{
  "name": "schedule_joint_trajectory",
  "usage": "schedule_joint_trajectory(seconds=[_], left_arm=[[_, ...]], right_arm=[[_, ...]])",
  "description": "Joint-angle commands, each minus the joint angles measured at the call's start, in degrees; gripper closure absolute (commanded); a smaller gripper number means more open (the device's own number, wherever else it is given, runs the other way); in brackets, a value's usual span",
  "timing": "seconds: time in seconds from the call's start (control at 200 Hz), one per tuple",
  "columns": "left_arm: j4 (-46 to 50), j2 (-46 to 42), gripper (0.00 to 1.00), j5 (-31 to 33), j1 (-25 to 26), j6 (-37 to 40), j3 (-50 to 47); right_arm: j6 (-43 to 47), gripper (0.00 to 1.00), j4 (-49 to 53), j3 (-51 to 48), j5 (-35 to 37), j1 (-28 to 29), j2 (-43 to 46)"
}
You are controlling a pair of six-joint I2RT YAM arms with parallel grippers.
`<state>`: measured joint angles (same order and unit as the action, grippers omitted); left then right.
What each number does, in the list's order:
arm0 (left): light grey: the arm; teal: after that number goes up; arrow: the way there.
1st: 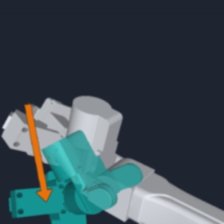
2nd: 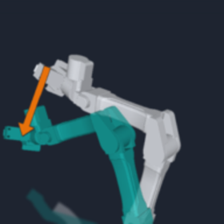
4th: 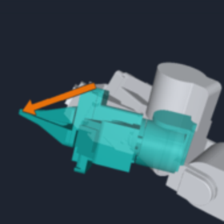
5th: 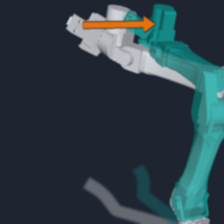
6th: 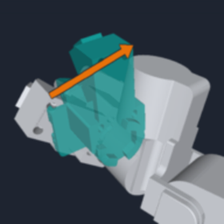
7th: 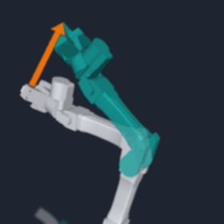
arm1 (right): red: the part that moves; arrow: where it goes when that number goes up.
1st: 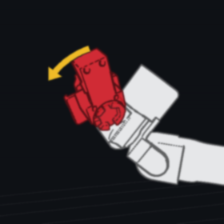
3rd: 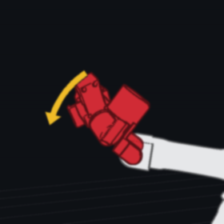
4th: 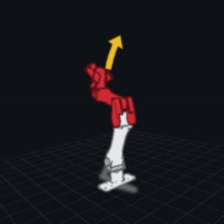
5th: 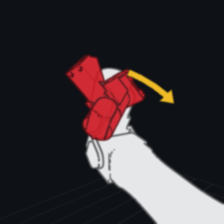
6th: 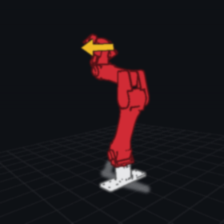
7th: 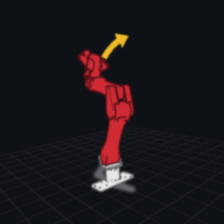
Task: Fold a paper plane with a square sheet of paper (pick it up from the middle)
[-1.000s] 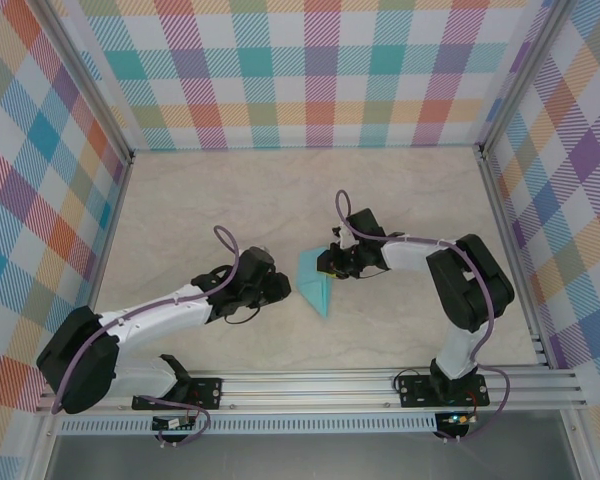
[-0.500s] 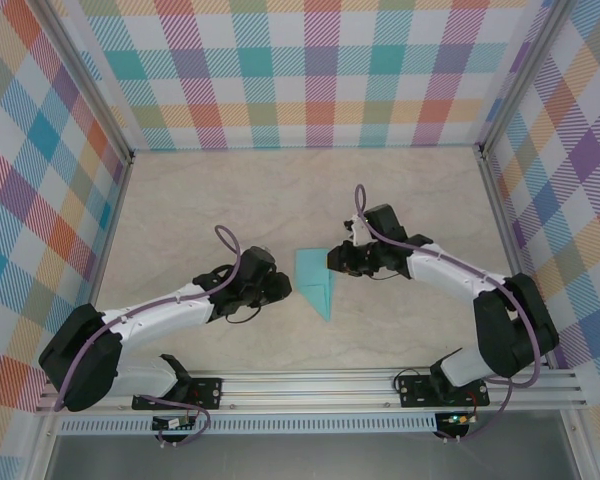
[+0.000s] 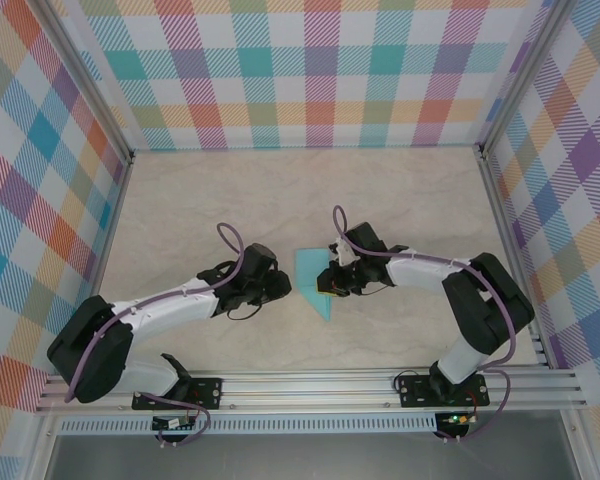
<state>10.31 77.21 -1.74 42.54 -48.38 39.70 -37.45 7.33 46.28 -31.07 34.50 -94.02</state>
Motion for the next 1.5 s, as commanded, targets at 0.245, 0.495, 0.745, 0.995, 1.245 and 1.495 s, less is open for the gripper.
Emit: schedule_joint_trajectory(seconds=[0.245,0.495,0.745,0.995,1.245,1.495], left_arm=[[-1.8,3.3,0.64,-3.6,-0.7,1.1,3.3],[-3.7,6.7,0.62,-5.4,-0.8,0.2,4.7],[-4.5,10.1,0.54,-5.8,-0.7,-1.0,6.1],[-7.2,13.3,0.5,-7.3,-0.8,-2.7,7.4],[-8.7,16.8,0.51,-7.9,-0.8,-3.5,8.7],[-11.0,19.8,0.51,-8.6,-1.0,-4.7,9.4]], right_arm=[[1.3,0.88,-3.6,-1.7,-0.4,-2.7,-3.2],[0.9,0.88,-8.1,-4.5,-2.4,-4.4,-6.1],[1.0,0.89,-10.0,-6.7,-1.9,-4.9,-7.7],[1.2,0.89,-10.6,-7.8,-1.7,-5.5,-7.1],[1.1,0.88,-11.5,-8.6,-2.5,-6.2,-6.8],[1.1,0.88,-12.1,-9.4,-2.6,-6.8,-7.0]])
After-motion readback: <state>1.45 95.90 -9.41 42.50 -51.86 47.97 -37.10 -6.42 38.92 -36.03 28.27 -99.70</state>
